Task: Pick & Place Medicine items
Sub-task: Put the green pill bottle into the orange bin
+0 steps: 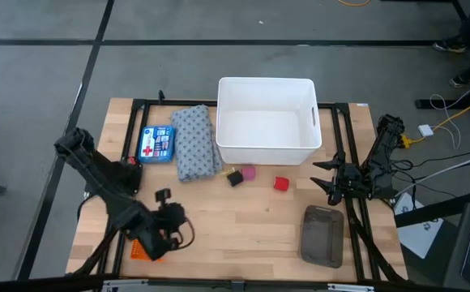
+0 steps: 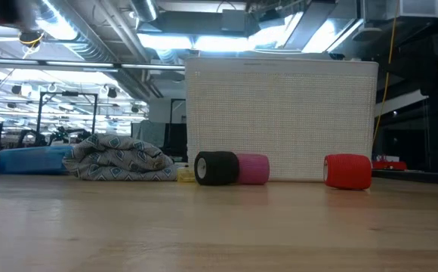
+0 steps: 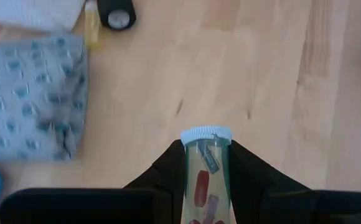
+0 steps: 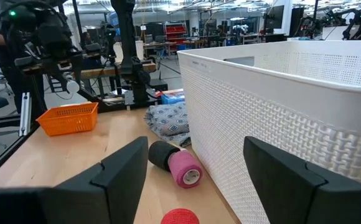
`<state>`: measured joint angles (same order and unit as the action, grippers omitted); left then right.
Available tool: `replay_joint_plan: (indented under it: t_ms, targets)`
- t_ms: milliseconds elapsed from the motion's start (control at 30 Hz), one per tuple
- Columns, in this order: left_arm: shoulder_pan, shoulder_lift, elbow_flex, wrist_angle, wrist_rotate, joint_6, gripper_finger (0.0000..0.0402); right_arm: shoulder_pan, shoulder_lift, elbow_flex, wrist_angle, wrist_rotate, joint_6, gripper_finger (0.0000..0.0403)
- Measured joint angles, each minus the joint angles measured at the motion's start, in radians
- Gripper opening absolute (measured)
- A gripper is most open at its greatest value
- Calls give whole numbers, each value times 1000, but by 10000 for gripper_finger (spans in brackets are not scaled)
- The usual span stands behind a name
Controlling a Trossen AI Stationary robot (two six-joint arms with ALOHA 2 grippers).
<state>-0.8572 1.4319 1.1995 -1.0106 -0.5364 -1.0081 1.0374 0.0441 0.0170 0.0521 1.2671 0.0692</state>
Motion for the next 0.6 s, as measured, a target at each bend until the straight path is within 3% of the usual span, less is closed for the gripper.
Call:
replay_joint_plan:
  t_ms: [300, 600]
  targets:
    - [-214, 0, -32, -89, -91, -378, 84, 0, 0, 0, 0, 0, 0, 265]
    - [-386, 0, -261, -39, -20, -815, 84, 0, 0, 0, 0, -1, 0, 265]
